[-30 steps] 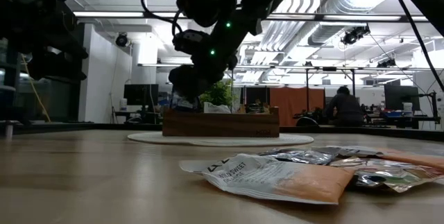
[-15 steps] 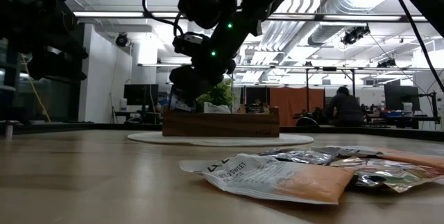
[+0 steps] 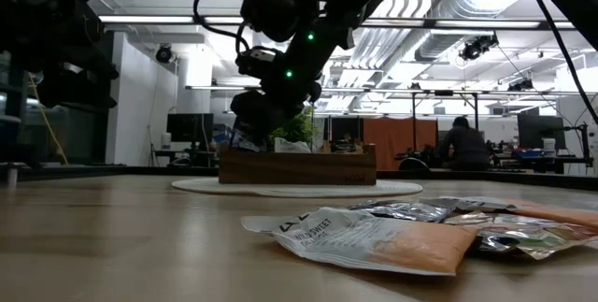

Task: Pick & Place Tea
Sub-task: Put the black tea bag into the left section of the wooden organizer

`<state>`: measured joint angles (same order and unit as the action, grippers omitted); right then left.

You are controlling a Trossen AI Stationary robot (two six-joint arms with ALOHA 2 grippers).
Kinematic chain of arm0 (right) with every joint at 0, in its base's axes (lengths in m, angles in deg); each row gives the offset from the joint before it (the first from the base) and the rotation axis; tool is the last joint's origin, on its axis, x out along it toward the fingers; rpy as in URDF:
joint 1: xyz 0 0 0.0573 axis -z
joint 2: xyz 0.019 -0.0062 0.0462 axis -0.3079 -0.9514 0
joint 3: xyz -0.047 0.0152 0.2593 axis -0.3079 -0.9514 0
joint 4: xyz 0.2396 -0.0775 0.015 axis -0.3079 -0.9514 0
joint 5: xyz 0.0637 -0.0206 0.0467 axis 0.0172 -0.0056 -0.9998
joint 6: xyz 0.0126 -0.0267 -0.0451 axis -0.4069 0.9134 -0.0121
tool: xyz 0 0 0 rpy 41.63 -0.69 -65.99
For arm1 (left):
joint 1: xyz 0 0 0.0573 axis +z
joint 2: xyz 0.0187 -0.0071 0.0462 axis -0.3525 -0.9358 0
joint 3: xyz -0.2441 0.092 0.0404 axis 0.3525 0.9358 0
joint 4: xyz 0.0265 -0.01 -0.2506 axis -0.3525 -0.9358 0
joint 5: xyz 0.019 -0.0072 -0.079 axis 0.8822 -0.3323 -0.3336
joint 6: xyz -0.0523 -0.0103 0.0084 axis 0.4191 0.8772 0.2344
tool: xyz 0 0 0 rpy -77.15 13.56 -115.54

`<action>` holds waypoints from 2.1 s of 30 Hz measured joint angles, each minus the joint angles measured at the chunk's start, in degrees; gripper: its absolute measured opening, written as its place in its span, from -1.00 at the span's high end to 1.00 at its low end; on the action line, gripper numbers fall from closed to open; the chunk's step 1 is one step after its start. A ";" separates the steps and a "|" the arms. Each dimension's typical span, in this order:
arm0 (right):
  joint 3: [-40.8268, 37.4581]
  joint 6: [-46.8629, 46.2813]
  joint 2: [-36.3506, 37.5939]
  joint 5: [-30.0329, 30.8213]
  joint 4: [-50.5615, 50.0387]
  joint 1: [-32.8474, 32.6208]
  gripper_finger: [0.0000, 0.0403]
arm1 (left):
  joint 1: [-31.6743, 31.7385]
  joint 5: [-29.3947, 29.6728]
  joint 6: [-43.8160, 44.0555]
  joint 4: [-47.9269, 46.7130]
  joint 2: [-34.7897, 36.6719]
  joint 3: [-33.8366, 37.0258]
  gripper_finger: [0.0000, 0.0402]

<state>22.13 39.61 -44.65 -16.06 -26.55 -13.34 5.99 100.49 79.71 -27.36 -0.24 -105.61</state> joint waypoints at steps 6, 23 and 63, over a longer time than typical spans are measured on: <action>0.00 0.00 0.00 0.44 0.02 0.18 0.67 | 0.00 0.00 0.00 -0.01 0.00 0.00 -0.48; 0.02 0.01 2.56 -3.15 -2.33 0.21 0.30 | 0.01 0.00 -0.01 0.00 0.00 0.00 -0.48; 0.04 18.49 21.11 -38.61 -40.60 -12.95 0.00 | -0.01 0.00 0.00 -0.01 0.00 0.00 -0.48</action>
<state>22.18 58.10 -23.54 -54.67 -67.14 -26.29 5.99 100.49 79.71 -27.37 -0.24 -105.61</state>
